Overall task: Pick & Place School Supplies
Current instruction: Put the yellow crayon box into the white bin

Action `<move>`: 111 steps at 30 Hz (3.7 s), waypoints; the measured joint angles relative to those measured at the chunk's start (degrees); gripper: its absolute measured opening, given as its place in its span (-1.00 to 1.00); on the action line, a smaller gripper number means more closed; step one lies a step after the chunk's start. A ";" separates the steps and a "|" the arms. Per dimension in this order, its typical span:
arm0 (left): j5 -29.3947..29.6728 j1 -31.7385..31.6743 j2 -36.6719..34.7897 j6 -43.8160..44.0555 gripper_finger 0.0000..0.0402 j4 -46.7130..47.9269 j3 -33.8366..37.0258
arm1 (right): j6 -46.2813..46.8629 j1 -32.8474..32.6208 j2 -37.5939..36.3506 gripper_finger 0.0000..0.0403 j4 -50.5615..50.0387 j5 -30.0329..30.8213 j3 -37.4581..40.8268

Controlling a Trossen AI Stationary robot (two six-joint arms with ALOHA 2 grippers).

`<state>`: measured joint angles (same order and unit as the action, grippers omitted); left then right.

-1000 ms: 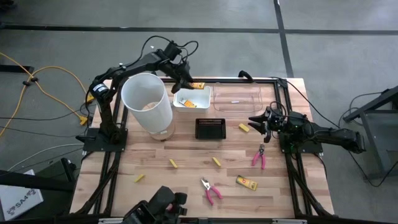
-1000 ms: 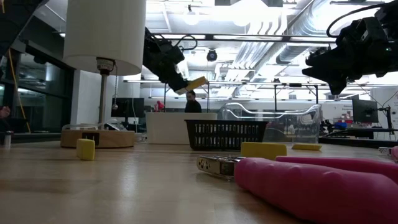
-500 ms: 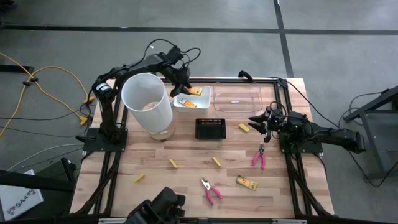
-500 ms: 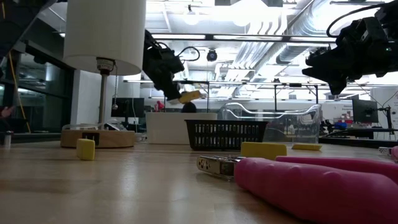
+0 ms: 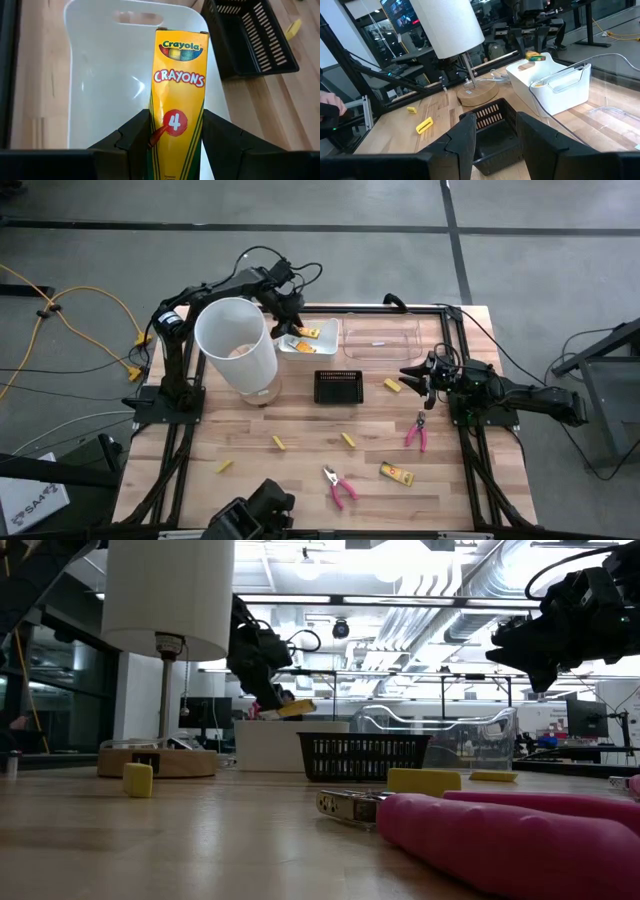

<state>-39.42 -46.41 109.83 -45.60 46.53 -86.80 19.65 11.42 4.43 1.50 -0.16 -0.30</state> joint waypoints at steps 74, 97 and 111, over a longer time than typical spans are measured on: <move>-9.18 -11.50 -23.48 3.41 -0.04 -21.45 0.09 | 0.01 -0.01 0.01 -0.34 0.00 0.00 0.01; -8.71 -11.50 -37.37 12.51 -0.04 -40.09 0.07 | 0.00 -0.01 0.01 -0.34 -0.02 0.01 0.00; -13.65 -10.30 -43.16 22.95 -0.04 -45.89 0.02 | 0.01 -0.02 0.02 -0.34 0.00 0.01 0.01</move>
<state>-53.07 -56.72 66.66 -22.65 0.64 -86.78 19.66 11.40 4.45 1.50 -0.15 -0.30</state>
